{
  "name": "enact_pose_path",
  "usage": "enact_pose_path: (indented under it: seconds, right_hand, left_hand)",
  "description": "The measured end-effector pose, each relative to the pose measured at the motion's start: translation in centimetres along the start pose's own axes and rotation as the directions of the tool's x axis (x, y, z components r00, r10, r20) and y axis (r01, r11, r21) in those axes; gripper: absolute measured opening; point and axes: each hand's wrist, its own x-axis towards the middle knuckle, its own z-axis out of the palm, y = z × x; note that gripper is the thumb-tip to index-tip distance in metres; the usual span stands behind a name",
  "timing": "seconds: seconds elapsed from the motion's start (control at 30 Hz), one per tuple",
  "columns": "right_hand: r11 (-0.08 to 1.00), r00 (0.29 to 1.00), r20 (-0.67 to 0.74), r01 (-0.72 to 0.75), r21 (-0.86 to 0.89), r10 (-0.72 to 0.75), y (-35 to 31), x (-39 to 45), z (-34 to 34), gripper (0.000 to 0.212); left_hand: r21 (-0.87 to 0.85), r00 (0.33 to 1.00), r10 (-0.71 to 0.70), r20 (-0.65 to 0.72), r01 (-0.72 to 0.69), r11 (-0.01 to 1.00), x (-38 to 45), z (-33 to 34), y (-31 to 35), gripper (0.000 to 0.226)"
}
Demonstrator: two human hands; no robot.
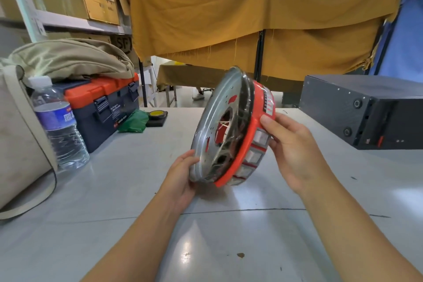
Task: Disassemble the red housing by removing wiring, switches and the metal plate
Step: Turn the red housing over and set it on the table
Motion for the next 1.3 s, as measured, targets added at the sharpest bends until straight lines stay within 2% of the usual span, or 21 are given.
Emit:
enact_pose_path:
  seconds: [0.07,0.2,0.27,0.37,0.43,0.5,0.57,0.67,0.8,0.87,0.93,1.0,1.14,1.24,1.3]
  right_hand:
    - [1.000,0.999,0.043,-0.006,-0.025,0.007,-1.2,0.5,0.9,0.019]
    - [0.992,0.991,0.121,-0.049,-0.117,0.064,-3.2,1.3,2.5,0.017]
    - [0.969,0.981,0.156,-0.076,-0.235,0.115,-3.8,1.6,3.1,0.018]
    - [0.905,0.972,0.173,-0.076,-0.418,0.161,-4.2,1.6,3.7,0.011]
    - [0.842,0.969,0.179,-0.050,-0.538,0.172,-4.0,1.3,4.0,0.008]
    - [0.711,0.965,0.208,0.033,-0.702,0.162,-3.2,0.8,4.7,0.008]
    - [0.600,0.962,0.235,0.107,-0.793,0.138,-1.9,0.3,5.7,0.005]
    - [0.530,0.949,0.269,0.145,-0.835,0.164,0.0,-0.4,7.0,0.008]
    - [0.505,0.915,0.308,0.142,-0.852,0.262,1.7,-0.8,7.8,0.021]
    - [0.497,0.890,0.340,0.157,-0.854,0.303,2.2,-0.8,7.8,0.012]
    - [0.528,0.868,0.345,0.117,-0.841,0.358,2.4,-0.8,7.3,0.034]
    - [0.571,0.863,0.340,0.074,-0.818,0.375,2.5,-0.8,6.4,0.041]
    - [0.573,0.925,0.270,0.073,-0.816,0.266,2.3,-0.2,3.6,0.033]
    - [0.528,0.987,0.137,0.072,-0.846,0.086,2.2,0.4,0.9,0.031]
    - [0.519,0.998,0.050,0.061,-0.853,-0.036,2.1,0.6,-1.1,0.028]
  left_hand:
    - [0.014,0.998,-0.031,0.059,0.030,0.999,-0.5,0.0,0.3,0.039]
    - [0.007,0.999,0.003,0.042,-0.003,1.000,-0.3,-0.8,0.7,0.038]
    - [0.006,0.999,0.024,0.033,-0.024,1.000,-0.1,-1.0,1.0,0.036]
    - [-0.041,0.996,0.054,0.066,-0.051,0.998,-0.1,-1.0,1.6,0.047]
    - [-0.034,0.990,0.101,0.095,-0.098,0.995,-0.3,-1.1,2.0,0.051]
    - [0.012,0.982,0.155,0.106,-0.157,0.988,-0.4,-1.1,2.3,0.048]
    - [0.079,0.973,0.204,0.105,-0.213,0.974,-0.6,-1.1,2.6,0.041]
    - [0.202,0.966,0.247,0.074,-0.257,0.945,-0.6,-1.4,2.8,0.032]
    - [0.413,0.974,0.207,0.089,-0.225,0.882,-0.4,-1.5,2.8,0.052]
    - [0.468,0.981,0.170,0.088,-0.192,0.863,-0.3,-1.7,2.6,0.069]
    - [0.479,0.986,0.151,0.067,-0.164,0.862,0.0,-2.0,2.4,0.056]
    - [0.476,0.990,0.140,0.034,-0.139,0.869,0.5,-2.2,2.1,0.041]
    - [0.479,0.989,0.143,-0.026,-0.113,0.870,1.0,-2.4,1.6,0.032]
    - [0.471,0.989,0.145,-0.033,-0.112,0.875,1.0,-2.6,1.5,0.027]
    - [0.461,0.991,0.128,-0.033,-0.098,0.882,0.9,-2.7,1.4,0.027]
